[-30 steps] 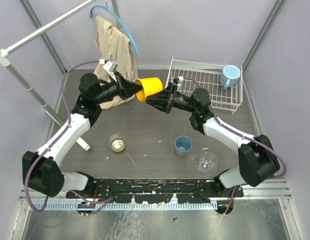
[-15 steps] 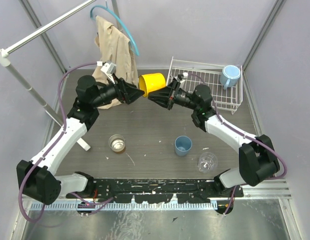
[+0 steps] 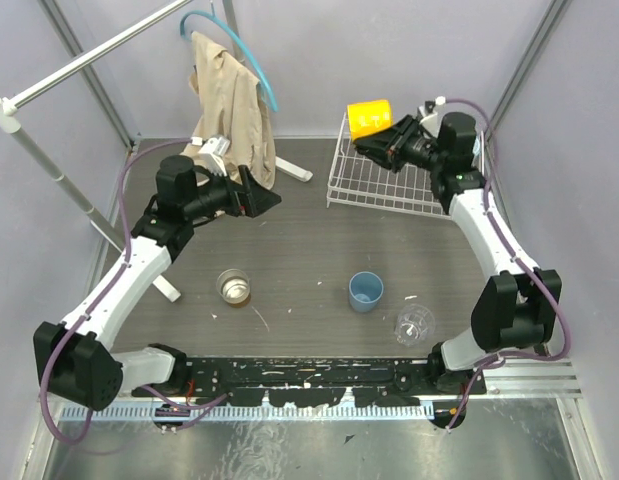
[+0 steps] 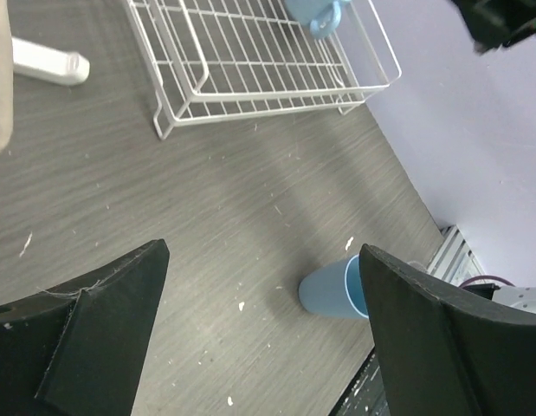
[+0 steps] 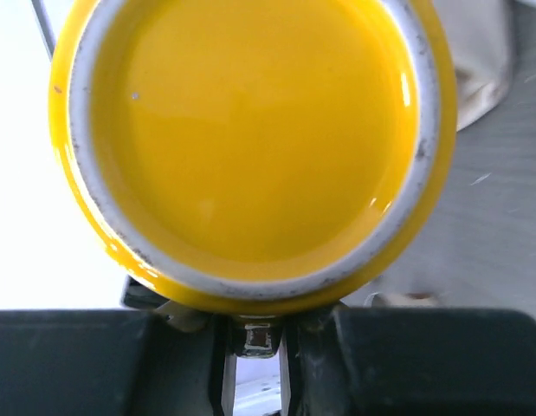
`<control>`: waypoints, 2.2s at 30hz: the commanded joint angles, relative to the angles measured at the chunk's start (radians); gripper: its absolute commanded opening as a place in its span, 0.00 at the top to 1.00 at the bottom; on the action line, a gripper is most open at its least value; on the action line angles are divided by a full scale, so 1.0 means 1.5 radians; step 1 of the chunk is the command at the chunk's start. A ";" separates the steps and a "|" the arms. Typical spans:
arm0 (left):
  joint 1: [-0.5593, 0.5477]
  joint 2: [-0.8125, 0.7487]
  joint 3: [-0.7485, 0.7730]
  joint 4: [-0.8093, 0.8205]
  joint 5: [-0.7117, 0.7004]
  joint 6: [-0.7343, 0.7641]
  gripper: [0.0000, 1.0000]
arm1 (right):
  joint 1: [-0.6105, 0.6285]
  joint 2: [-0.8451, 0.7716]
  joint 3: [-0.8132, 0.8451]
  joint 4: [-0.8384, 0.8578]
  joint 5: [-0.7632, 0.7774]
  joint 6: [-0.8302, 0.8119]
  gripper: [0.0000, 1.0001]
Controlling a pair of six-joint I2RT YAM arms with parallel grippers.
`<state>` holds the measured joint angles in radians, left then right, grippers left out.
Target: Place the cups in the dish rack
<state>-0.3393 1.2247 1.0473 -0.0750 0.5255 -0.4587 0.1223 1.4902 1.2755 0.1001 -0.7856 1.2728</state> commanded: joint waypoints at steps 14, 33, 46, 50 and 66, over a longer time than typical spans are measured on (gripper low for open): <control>0.003 0.025 0.004 -0.065 0.013 0.000 0.02 | -0.082 0.195 0.339 -0.402 0.289 -0.508 0.99; 0.011 0.058 -0.019 -0.072 0.019 0.017 0.02 | -0.083 0.376 0.488 -0.410 0.530 -0.632 0.99; 0.011 0.084 -0.030 -0.058 0.023 0.008 0.02 | -0.097 0.450 0.541 -0.430 0.580 -0.789 0.99; 0.011 0.094 -0.030 -0.053 0.025 0.006 0.02 | -0.108 0.459 0.533 -0.415 0.568 -0.785 0.99; 0.011 0.130 -0.015 -0.053 0.037 0.016 0.02 | -0.136 0.514 0.538 -0.368 0.563 -0.783 0.99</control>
<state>-0.3279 1.4040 1.0100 -0.1780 0.5529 -0.4461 -0.0719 2.2616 2.0232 -0.5667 0.0246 0.1070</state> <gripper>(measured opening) 0.982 0.241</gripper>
